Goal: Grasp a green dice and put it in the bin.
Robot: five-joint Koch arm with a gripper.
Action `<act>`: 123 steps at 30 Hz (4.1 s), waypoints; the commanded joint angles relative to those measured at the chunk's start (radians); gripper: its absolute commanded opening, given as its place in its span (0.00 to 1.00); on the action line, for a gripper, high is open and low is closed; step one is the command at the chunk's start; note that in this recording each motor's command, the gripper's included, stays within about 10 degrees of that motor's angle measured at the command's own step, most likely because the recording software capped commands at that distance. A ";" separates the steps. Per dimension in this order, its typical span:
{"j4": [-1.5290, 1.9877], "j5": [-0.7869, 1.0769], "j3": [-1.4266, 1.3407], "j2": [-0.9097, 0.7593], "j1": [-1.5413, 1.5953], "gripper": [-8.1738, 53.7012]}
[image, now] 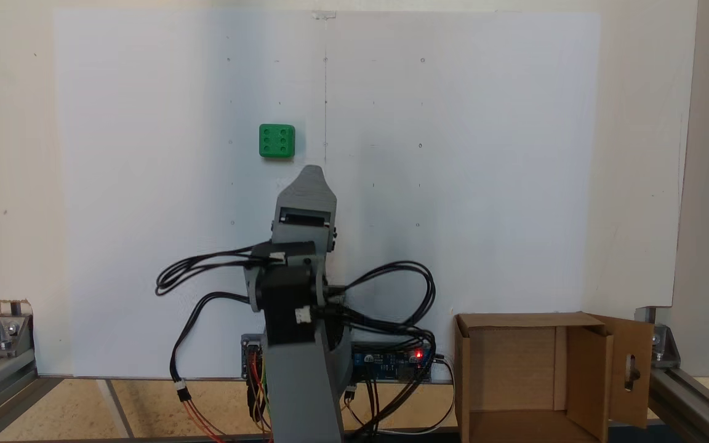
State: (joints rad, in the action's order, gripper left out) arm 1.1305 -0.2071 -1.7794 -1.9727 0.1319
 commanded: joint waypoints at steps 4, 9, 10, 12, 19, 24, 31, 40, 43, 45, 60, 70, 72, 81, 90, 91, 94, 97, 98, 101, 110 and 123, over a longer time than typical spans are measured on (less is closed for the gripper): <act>0.009 -0.158 0.140 0.118 0.104 0.82; -0.002 -0.225 0.213 0.206 0.170 0.82; -0.006 -0.239 0.222 0.216 0.176 0.82; -0.026 -0.261 0.239 0.247 0.192 0.82; -0.072 -0.291 0.307 0.342 0.201 0.82; -0.087 -0.291 0.311 0.360 0.201 0.82; -0.097 -0.290 0.311 0.364 0.219 0.82; -0.120 -0.288 0.311 0.387 0.236 0.82; -0.120 -0.284 0.311 0.393 0.236 0.82; -0.120 -0.278 0.311 0.405 0.236 0.82; -0.160 -0.262 0.310 0.480 0.195 0.83; -0.202 -0.262 0.270 0.526 0.183 0.83; -0.216 -0.262 0.249 0.526 0.181 0.83; -0.301 -0.259 0.121 0.528 0.195 0.83; -0.328 -0.184 0.121 0.537 0.193 0.83; -0.330 -0.178 0.123 0.537 0.193 0.83; -0.331 -0.135 0.121 0.537 0.193 0.83; -0.331 -0.133 0.121 0.554 0.195 0.83; -0.331 -0.132 0.121 0.557 0.195 0.83; -0.333 -0.112 0.121 0.574 0.195 0.83; -0.353 -0.114 0.121 0.603 0.190 0.83; -0.364 -0.114 0.121 0.663 0.190 0.83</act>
State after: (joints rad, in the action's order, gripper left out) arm 0.7716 -0.3758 -1.6797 -1.3039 0.3221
